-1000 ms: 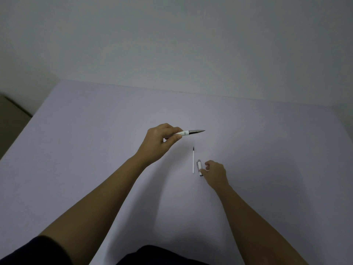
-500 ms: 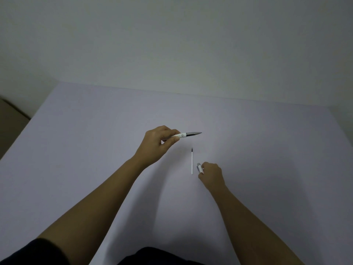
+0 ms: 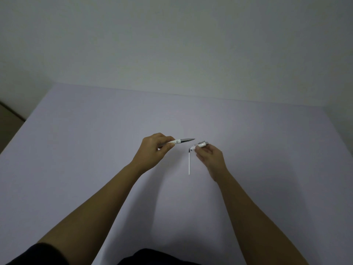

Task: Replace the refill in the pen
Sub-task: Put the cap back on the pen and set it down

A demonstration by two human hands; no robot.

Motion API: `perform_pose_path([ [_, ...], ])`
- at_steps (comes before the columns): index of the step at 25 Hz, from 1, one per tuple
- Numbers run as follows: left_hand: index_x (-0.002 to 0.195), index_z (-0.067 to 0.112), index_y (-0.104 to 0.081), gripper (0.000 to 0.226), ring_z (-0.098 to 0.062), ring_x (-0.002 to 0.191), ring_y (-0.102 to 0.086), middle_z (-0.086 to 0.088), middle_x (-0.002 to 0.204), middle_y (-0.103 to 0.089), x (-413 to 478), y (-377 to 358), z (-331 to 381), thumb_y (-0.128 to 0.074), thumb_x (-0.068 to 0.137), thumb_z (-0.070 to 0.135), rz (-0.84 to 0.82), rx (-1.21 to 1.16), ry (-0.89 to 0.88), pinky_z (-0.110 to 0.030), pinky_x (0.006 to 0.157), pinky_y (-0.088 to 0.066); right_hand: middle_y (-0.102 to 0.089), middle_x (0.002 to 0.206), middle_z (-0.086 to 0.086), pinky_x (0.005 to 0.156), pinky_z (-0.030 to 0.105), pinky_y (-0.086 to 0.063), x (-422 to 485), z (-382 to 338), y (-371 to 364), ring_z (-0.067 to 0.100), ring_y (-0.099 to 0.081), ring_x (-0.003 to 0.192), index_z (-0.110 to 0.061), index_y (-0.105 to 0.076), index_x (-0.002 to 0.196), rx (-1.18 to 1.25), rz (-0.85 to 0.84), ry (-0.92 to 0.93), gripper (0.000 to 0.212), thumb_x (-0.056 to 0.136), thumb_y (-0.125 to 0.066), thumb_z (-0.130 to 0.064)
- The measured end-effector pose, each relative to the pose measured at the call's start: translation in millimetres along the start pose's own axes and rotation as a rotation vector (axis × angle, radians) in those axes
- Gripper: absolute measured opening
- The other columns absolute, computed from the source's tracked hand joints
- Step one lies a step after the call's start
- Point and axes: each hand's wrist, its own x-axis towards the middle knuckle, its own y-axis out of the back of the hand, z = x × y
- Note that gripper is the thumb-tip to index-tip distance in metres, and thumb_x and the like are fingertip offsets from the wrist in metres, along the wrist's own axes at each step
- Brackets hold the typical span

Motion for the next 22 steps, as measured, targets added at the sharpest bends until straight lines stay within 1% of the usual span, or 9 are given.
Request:
perform_pose_path([
  [2,0.101,0.018,-0.07,0.017,-0.01,0.069,-0.053,-0.005,0.08,-0.064,-0.6,-0.4,-1.9,-0.059,0.089,0.019,0.006,0.007,0.013,0.0,0.064,-0.033,-0.071,0.096,0.003,0.077,0.015,-0.054,-1.3,-10.7,-5.4,0.008,-0.066,0.089,-0.01,-0.066,0.096,0.142,-0.06,0.038,0.01,0.089,-0.06,-0.009],
  [5,0.101,0.018,-0.07,0.016,-0.01,0.069,-0.053,-0.002,0.078,-0.062,-1.3,1.5,-4.5,-0.059,0.089,0.019,0.032,0.02,0.02,0.001,0.063,-0.033,-0.073,0.091,-0.004,0.075,0.013,-0.054,-3.3,-22.0,-9.6,0.002,-0.068,0.086,-0.013,-0.066,0.095,0.225,-0.082,0.07,0.011,0.09,-0.057,-0.008],
  [7,0.101,0.018,-0.07,0.016,-0.004,0.069,-0.052,-0.002,0.079,-0.062,-2.0,3.2,-6.1,-0.059,0.089,0.019,0.048,0.017,0.031,0.001,0.063,-0.033,-0.076,0.085,-0.008,0.074,0.013,-0.054,-4.0,-27.1,-11.7,0.001,-0.069,0.084,-0.016,-0.067,0.092,0.233,-0.094,0.082,0.013,0.09,-0.057,-0.007],
  [9,0.101,0.019,-0.07,0.016,-0.001,0.069,-0.052,-0.002,0.079,-0.062,-2.4,4.3,-7.2,-0.059,0.089,0.019,0.056,0.013,0.034,0.0,0.063,-0.033,-0.076,0.083,-0.009,0.073,0.013,-0.055,-5.2,-30.9,-14.1,0.002,-0.069,0.084,-0.018,-0.068,0.089,0.229,-0.108,0.096,0.016,0.089,-0.058,-0.006],
  [14,0.101,0.019,-0.07,0.017,-0.005,0.069,-0.052,-0.004,0.08,-0.064,-1.6,4.7,-6.9,-0.059,0.089,0.019,0.063,0.012,0.022,-0.002,0.064,-0.035,-0.076,0.086,-0.008,0.073,0.013,-0.054,-4.2,-32.0,-15.4,0.003,-0.069,0.088,-0.02,-0.071,0.088,0.222,-0.107,0.12,0.015,0.089,-0.06,-0.009],
  [17,0.101,0.019,-0.07,0.017,-0.011,0.069,-0.053,-0.005,0.08,-0.064,-1.7,4.8,-7.9,-0.059,0.089,0.019,0.062,0.025,0.025,-0.002,0.063,-0.034,-0.076,0.088,-0.007,0.074,0.013,-0.054,-3.9,-31.6,-13.2,0.004,-0.069,0.089,-0.019,-0.07,0.091,0.215,-0.099,0.125,0.014,0.089,-0.059,-0.01],
  [22,0.101,0.021,-0.07,0.017,-0.004,0.069,-0.052,-0.002,0.08,-0.063,-0.9,3.2,-7.5,-0.058,0.089,0.02,0.054,0.021,0.017,-0.004,0.063,-0.034,-0.076,0.087,-0.007,0.073,0.014,-0.054,-8.4,-33.0,-17.9,0.005,-0.069,0.088,-0.022,-0.073,0.084,0.167,-0.144,0.136,0.017,0.088,-0.061,-0.011],
])
